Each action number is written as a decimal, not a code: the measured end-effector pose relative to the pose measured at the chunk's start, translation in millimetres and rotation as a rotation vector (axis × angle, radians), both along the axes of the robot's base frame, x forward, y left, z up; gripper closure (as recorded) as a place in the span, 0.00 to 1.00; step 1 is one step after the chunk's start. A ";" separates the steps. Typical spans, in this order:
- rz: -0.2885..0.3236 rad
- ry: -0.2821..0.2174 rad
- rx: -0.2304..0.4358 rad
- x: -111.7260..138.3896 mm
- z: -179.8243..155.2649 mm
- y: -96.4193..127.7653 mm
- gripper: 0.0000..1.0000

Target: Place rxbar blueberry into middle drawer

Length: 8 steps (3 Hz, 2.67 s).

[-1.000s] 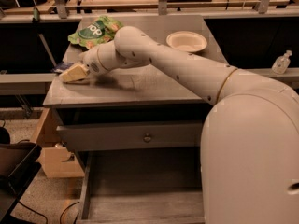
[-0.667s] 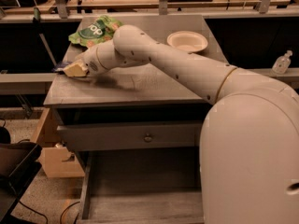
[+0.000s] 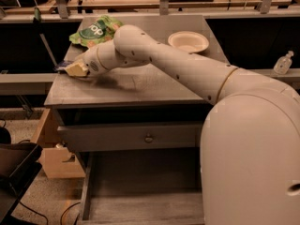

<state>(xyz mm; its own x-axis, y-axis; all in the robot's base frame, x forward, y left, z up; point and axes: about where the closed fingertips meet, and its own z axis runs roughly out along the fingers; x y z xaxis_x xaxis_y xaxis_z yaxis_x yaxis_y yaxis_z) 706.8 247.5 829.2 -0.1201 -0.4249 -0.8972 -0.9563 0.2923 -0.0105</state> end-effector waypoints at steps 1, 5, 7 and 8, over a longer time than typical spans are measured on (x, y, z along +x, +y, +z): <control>0.000 0.000 0.000 0.0 0.4 -0.1 1.00; -0.035 -0.030 -0.014 -25.4 28.1 -29.6 1.00; -0.201 -0.134 -0.066 -133.7 129.0 -155.5 1.00; -0.255 -0.153 -0.075 -180.2 149.5 -197.0 1.00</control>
Offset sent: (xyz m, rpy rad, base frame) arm -0.0235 -0.0895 0.1066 -0.0604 -0.0502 -0.0360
